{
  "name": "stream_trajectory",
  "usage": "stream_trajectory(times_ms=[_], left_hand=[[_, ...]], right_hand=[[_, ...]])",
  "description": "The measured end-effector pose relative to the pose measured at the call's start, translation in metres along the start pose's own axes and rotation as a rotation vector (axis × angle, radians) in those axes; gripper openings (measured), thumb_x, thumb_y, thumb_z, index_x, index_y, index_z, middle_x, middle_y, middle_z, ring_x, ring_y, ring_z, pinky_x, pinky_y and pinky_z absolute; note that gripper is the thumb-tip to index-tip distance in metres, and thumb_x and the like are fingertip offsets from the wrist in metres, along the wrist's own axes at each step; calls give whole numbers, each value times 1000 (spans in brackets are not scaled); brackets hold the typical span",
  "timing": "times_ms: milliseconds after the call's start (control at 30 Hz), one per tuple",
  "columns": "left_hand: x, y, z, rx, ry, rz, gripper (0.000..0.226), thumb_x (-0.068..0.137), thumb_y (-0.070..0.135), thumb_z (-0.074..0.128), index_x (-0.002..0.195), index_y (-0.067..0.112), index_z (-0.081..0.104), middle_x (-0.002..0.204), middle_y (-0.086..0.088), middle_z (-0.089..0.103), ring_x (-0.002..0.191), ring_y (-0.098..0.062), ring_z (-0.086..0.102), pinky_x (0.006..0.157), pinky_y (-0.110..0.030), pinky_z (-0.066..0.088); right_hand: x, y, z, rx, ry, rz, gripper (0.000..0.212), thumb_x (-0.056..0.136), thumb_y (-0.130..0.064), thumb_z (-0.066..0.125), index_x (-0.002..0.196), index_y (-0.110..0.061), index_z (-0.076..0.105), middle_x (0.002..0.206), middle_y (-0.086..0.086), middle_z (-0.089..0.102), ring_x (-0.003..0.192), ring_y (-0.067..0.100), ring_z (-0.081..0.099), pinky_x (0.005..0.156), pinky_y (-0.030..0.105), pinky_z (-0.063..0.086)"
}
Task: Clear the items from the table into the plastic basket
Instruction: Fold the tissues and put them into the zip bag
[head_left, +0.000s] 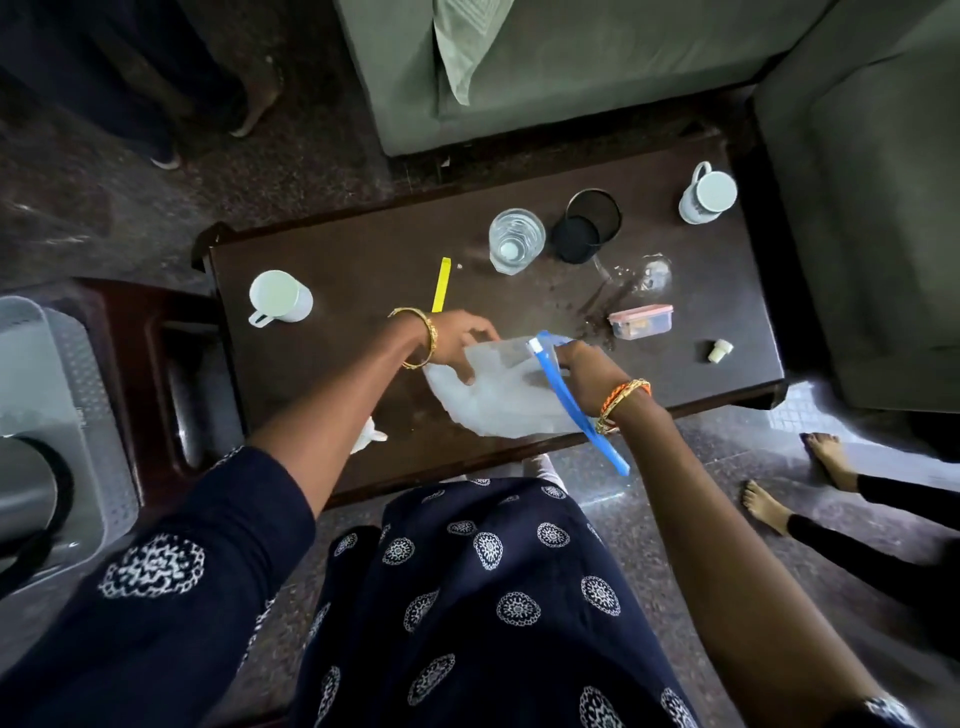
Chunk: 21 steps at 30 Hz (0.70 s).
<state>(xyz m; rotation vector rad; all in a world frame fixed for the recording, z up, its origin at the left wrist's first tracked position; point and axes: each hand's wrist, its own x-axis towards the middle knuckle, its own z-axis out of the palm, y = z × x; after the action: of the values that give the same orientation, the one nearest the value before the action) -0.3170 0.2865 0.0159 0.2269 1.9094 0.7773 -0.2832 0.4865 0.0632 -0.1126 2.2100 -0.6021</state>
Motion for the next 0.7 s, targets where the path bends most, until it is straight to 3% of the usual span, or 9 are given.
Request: stream_trajectory(times_ms=[67,133,200,233,333,433,500,600,700], left_hand=[[3,1,4,-47,21,4,43,74,5,72,114,12,58,113,-6,62,103,-20,57,87,-30,45],[7,1,13,-92,46,-10,34,76,10,72,109,9,62,107,-7,64,96,-17,56,86,-28,44],[12,2,22,-92,91,-52,24,79,15,71,101,8,65,98,-8,65,88,-18,56,79,-28,44],[16,3,26,-98,112,-68,20,80,15,70,98,6,66,93,-8,64,85,-19,55,75,-29,44],[28,10,39,-204,169,-98,9,82,9,67,88,3,65,80,-7,57,78,-20,50,63,-26,38],[40,20,47,-278,238,-162,19,84,10,64,102,3,65,88,-3,59,82,-18,51,70,-24,37],[49,24,51,-372,254,-227,27,86,9,62,112,2,62,103,-8,63,90,-19,53,78,-25,38],[61,28,58,-421,262,-319,27,87,10,59,113,2,60,114,-16,64,93,-23,55,80,-27,38],[70,28,72,-522,346,-424,24,86,11,60,108,0,62,109,-18,64,104,-32,59,80,-30,41]], right_hand=[[-7,9,-9,-81,44,-63,21,92,-13,54,106,-8,68,110,20,68,102,38,60,87,39,48],[-12,23,-18,-73,111,-88,15,90,-12,55,84,-7,68,87,21,67,83,36,60,72,35,43],[-20,34,-26,-23,190,-126,31,88,-11,59,58,-16,54,64,14,55,66,33,48,62,31,34],[-23,40,-30,19,235,-131,32,87,-12,60,57,-15,52,61,13,54,64,32,46,60,30,32],[-24,59,-42,171,432,-89,14,88,-13,61,92,0,66,83,25,68,78,37,60,60,22,30],[-9,78,-56,264,488,-26,42,92,-16,57,128,3,50,121,27,61,114,38,55,77,17,33],[5,91,-62,287,417,-7,48,94,-16,54,135,4,41,135,24,51,126,35,46,85,12,28],[18,107,-74,326,496,32,44,95,-17,51,134,2,43,132,24,53,122,36,49,90,17,33],[23,115,-89,452,730,62,40,95,-12,49,131,6,44,120,30,58,104,29,56,78,19,37]])
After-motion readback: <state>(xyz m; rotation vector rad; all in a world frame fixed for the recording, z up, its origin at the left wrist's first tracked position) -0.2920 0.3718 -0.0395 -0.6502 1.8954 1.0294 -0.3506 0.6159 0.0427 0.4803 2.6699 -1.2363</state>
